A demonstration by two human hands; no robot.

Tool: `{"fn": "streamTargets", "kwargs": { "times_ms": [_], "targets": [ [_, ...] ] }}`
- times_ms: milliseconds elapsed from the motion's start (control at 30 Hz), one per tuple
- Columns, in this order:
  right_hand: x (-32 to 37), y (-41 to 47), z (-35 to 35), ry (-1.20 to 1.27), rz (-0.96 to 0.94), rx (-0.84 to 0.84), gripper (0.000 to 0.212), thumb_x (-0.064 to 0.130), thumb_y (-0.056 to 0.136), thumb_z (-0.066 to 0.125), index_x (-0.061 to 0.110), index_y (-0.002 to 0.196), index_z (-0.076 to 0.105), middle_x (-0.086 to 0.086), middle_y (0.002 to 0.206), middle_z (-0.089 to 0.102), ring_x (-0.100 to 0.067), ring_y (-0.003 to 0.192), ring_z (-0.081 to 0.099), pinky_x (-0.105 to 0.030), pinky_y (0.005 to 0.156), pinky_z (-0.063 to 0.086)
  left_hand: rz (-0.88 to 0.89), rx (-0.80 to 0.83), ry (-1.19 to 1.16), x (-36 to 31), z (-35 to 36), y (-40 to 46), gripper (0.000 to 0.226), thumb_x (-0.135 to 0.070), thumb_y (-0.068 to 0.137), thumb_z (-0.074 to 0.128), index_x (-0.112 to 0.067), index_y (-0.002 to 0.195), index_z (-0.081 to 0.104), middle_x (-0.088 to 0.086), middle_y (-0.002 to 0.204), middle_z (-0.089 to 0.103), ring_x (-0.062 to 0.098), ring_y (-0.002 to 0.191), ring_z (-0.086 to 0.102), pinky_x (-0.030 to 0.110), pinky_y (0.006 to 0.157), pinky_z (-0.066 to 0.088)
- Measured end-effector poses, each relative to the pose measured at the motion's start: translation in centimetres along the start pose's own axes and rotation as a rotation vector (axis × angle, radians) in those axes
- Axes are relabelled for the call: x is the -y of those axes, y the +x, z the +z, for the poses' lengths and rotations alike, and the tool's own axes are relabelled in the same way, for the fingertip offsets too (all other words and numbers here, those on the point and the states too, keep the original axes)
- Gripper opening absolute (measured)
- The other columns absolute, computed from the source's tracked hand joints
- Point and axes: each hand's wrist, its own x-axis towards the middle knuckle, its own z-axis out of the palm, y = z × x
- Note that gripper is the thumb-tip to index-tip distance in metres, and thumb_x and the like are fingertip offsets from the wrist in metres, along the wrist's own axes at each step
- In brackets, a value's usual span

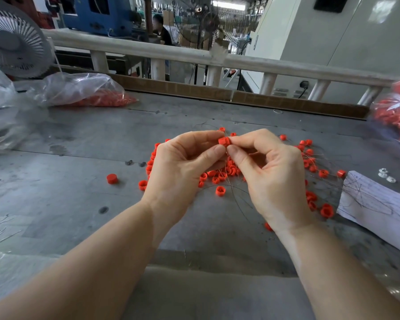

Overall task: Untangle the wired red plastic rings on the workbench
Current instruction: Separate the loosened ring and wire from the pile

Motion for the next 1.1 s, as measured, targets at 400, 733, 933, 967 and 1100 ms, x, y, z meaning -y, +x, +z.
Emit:
{"fn": "streamTargets", "kwargs": {
  "times_ms": [400, 733, 933, 967, 1100],
  "targets": [
    [0.11, 0.05, -0.18, 0.056, -0.08, -0.062, 0.014, 0.004, 0.08, 0.069, 0.016, 0.086, 0.066, 0.001, 0.076, 0.065, -0.006, 0.073, 0.062, -0.018, 0.068, 0.049, -0.004, 0.025, -0.098, -0.43, 0.3, -0.13, 0.021, -0.013, 0.064, 0.069, -0.016, 0.083, 0.075, 0.003, 0.082, 0.074, 0.012, 0.077, 0.07, 0.018, 0.067, 0.054],
    [0.42, 0.09, -0.6, 0.044, -0.124, -0.037, 0.006, -0.002, 0.08, 0.069, 0.003, 0.083, 0.069, -0.004, 0.077, 0.064, -0.011, 0.077, 0.062, -0.021, 0.073, 0.049, 0.008, 0.059, -0.091, -0.55, 0.08, -0.15, 0.021, -0.014, 0.066, 0.069, -0.018, 0.084, 0.077, 0.004, 0.086, 0.074, 0.017, 0.082, 0.07, 0.022, 0.072, 0.055],
    [0.45, 0.14, -0.7, 0.025, -0.149, -0.036, 0.005, -0.003, 0.08, 0.069, 0.002, 0.081, 0.068, -0.004, 0.078, 0.064, -0.012, 0.077, 0.061, -0.022, 0.074, 0.049, -0.013, 0.071, -0.085, -0.66, 0.01, -0.18, 0.021, -0.017, 0.066, 0.069, -0.02, 0.084, 0.077, 0.002, 0.082, 0.074, 0.012, 0.076, 0.07, 0.02, 0.069, 0.054],
    [0.44, 0.14, -0.72, 0.02, -0.153, -0.037, 0.005, -0.003, 0.08, 0.069, 0.002, 0.081, 0.068, -0.004, 0.078, 0.064, -0.011, 0.077, 0.061, -0.022, 0.074, 0.049, -0.02, 0.071, -0.085, -0.67, 0.0, -0.18, 0.021, -0.018, 0.065, 0.069, -0.019, 0.085, 0.077, 0.003, 0.082, 0.074, 0.012, 0.075, 0.07, 0.02, 0.069, 0.054],
    [0.36, 0.13, -0.67, -0.015, -0.183, -0.043, 0.005, -0.003, 0.08, 0.068, 0.002, 0.081, 0.069, -0.003, 0.078, 0.063, -0.012, 0.076, 0.06, -0.02, 0.074, 0.049, -0.041, 0.06, -0.094, -0.7, 0.0, -0.15, 0.023, -0.019, 0.062, 0.07, -0.016, 0.084, 0.077, 0.004, 0.081, 0.074, 0.013, 0.073, 0.069, 0.02, 0.068, 0.055]
  ]
}}
